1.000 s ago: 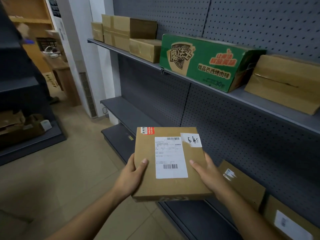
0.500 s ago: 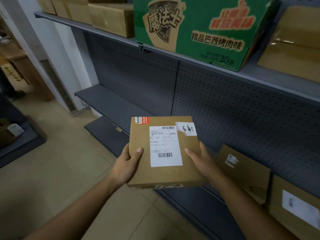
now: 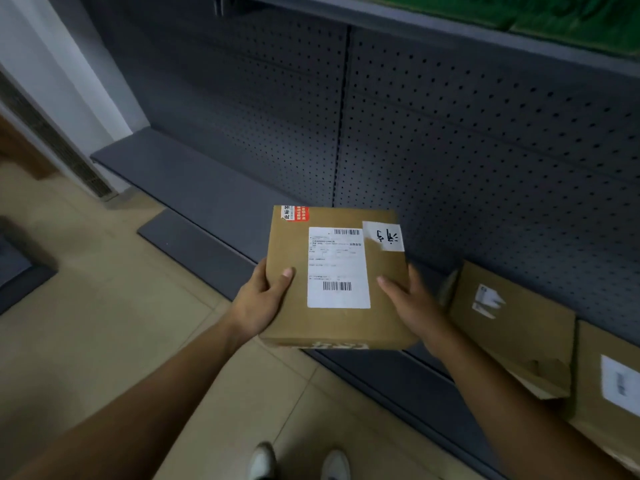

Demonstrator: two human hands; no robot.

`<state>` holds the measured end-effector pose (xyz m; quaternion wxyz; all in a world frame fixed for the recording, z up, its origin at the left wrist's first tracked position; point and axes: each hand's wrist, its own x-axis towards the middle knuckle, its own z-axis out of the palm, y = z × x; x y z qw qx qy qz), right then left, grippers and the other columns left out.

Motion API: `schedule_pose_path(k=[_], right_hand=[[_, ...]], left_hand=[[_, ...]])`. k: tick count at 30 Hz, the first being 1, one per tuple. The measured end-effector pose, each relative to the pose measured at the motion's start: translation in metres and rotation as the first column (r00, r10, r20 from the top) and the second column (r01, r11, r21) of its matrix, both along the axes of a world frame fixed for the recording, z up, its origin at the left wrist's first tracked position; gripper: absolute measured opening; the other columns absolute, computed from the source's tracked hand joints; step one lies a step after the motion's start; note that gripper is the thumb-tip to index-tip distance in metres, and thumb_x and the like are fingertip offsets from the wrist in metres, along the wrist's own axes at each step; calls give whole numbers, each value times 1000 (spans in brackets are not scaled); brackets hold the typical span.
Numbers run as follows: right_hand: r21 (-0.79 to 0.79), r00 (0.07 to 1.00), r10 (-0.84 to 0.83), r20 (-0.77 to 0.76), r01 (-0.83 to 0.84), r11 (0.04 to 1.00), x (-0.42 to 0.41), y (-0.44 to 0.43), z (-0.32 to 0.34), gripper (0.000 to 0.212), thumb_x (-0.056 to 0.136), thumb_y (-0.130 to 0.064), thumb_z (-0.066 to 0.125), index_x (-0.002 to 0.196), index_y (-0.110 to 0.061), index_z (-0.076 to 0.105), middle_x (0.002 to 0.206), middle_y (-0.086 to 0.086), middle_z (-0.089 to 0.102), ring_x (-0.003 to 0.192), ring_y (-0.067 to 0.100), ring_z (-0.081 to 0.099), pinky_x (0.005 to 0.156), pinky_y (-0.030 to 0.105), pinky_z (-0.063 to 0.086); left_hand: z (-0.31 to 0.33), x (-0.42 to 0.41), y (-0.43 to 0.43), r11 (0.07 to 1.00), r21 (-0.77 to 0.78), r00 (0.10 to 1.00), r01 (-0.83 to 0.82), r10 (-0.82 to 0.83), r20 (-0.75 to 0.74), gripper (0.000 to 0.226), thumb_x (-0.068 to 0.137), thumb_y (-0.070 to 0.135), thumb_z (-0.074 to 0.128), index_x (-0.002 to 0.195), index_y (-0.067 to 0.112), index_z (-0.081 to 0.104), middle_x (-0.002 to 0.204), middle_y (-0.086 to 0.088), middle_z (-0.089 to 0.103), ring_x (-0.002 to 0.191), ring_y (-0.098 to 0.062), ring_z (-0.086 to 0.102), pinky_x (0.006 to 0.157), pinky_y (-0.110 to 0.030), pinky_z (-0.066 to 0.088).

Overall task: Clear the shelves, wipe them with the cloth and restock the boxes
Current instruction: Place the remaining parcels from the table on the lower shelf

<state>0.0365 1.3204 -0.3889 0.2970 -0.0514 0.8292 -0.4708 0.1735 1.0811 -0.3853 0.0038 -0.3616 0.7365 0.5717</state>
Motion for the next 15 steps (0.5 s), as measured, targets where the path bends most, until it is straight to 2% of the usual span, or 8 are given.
schedule_pose_path(k=[2,5,9,10,13,15], right_hand=[[15,1000,-21,22,21,1000,-4,-3,-10,79,91,-63,58,157,-36,24,147,-4,50,125,24,55,105,53,47],[14,996,-77,38,77,997,-5,-8,-23,69,97,-54,57,156,-35,27,143,-7,50,123,21,53,104,46,46],[10,983,-172,61,172,985,-15,-15,-44,74,94,-61,57,157,-40,25,148,-10,47,125,17,52,106,45,45],[14,979,-196,56,195,981,-19,-18,-50,73,95,-60,56,157,-38,25,146,-11,48,120,14,53,102,41,46],[8,967,-250,52,250,968,-27,-26,-66,58,99,-51,56,151,-38,32,120,-22,55,96,-3,52,78,27,45],[3,953,-294,66,295,956,-32,-28,-81,53,99,-50,57,147,-41,35,124,-17,58,96,-1,55,80,28,47]], left_hand=[[-7,-14,-6,1000,-1,999,28,-28,30,60,94,66,52,148,43,38,126,12,65,109,-12,66,104,-36,49],[-18,-34,-18,995,11,994,100,-100,46,60,95,66,50,149,43,37,123,13,66,106,-10,66,100,-33,50],[-32,-70,-37,978,22,977,206,-207,48,58,97,63,48,150,40,38,112,22,63,96,1,63,81,-20,47],[-37,-80,-42,973,13,971,232,-233,50,59,97,64,47,150,39,37,116,18,63,98,-2,63,82,-22,46],[-57,-109,-54,960,-4,958,279,-278,74,62,96,68,45,149,37,37,127,9,62,106,-15,63,91,-32,47],[-74,-125,-56,953,-13,950,304,-302,85,64,96,67,45,148,31,37,127,6,62,104,-17,62,88,-32,46]])
